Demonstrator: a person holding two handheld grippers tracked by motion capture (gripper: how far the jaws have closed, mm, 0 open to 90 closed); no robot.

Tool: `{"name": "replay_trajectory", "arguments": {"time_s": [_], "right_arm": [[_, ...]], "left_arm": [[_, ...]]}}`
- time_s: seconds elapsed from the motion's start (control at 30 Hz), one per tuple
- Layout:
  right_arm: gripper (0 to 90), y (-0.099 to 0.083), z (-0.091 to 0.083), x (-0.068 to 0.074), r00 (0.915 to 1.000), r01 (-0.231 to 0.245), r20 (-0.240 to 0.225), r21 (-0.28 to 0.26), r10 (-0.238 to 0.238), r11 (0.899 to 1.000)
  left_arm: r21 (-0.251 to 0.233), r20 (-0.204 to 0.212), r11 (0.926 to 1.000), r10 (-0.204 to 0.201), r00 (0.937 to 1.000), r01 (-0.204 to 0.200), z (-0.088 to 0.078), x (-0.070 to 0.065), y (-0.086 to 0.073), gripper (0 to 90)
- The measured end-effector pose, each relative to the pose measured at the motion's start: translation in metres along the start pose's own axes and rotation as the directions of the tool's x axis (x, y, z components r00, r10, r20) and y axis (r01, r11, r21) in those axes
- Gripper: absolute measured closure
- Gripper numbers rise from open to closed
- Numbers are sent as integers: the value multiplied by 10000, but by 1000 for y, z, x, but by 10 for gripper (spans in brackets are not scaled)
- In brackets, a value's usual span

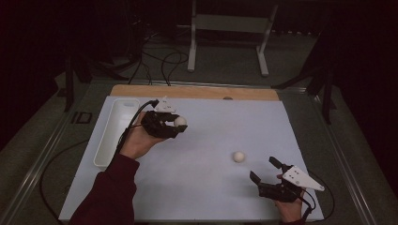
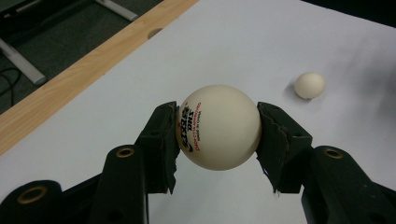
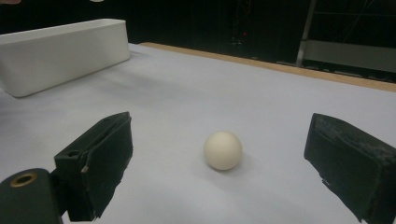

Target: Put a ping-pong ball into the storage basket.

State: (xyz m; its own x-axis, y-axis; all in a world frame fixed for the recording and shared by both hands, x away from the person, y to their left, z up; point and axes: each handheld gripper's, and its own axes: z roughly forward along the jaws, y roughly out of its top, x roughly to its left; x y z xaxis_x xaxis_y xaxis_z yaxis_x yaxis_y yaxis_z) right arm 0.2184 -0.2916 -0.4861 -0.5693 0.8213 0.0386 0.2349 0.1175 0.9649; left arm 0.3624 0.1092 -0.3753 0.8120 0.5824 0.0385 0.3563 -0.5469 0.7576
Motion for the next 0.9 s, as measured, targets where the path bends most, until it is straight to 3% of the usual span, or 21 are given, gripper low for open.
{"name": "replay_trajectory", "arguments": {"time_s": [0.9], "right_arm": [[74, 0, -1, -1, 10000, -36, 32, -61, 37, 10000]], "left_arm": [[-75, -227, 10000, -44, 9997, 42, -12, 7, -6, 513]]}}
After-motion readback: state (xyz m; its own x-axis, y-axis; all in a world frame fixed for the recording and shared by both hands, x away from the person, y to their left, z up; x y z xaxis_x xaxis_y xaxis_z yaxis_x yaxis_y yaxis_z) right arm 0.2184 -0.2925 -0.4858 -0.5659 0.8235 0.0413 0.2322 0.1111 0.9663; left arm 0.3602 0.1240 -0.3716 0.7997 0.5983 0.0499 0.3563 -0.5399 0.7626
